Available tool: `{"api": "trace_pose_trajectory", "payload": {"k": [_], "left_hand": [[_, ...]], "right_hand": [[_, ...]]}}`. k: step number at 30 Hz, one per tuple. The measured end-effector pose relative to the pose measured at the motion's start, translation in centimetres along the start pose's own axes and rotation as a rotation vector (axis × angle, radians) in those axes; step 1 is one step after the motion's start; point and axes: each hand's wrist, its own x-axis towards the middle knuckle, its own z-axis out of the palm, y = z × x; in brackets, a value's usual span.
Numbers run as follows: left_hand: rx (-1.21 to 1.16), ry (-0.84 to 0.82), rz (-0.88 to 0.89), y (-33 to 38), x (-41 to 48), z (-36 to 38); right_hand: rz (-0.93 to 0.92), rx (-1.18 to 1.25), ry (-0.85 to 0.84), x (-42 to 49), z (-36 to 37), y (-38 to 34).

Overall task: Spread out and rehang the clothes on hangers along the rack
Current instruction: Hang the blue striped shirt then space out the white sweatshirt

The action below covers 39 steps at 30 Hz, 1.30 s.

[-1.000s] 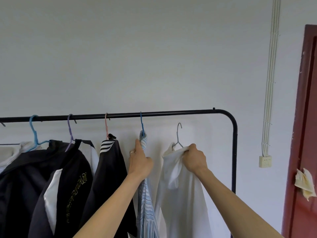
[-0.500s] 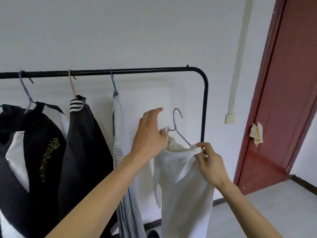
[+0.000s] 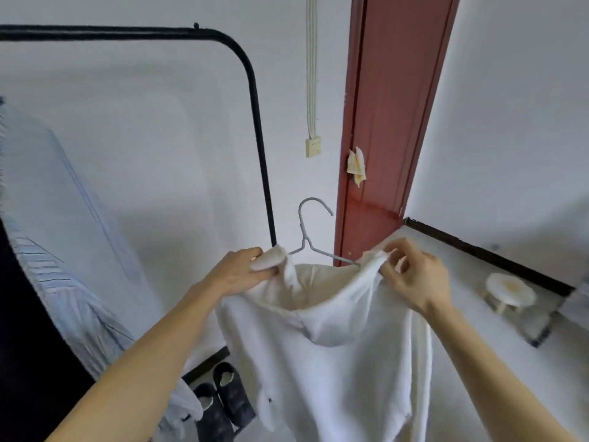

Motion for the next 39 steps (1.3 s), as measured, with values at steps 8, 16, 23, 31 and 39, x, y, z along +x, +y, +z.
{"api": "trace_pose_trajectory", "payload": {"k": [8, 16, 23, 31, 39], "left_hand": [[-0.357, 0.041, -0.124, 3.8, -1.4, 9.6], [-0.501, 0.052, -0.115, 6.9, -4.2, 14.1], [-0.617, 0.054, -0.085, 5.7, -5.6, 12.4], [-0.199, 0.129, 0.245, 0.0, -6.7, -3.4], [0.354, 0.898, 0.035, -4.2, -10.0, -21.5]], "right_hand": [[0.522, 0.177, -0.032, -5.9, 3.9, 0.6], [0.697, 0.547, -0.578, -6.7, 8.2, -4.6], [0.525, 0.34, -0.474, -4.1, 9.1, -6.1], [0.132, 0.38, -0.528, 0.1, 8.5, -12.4], [-0.092, 0.497, -0.504, 6.6, 6.7, -24.3]]}}
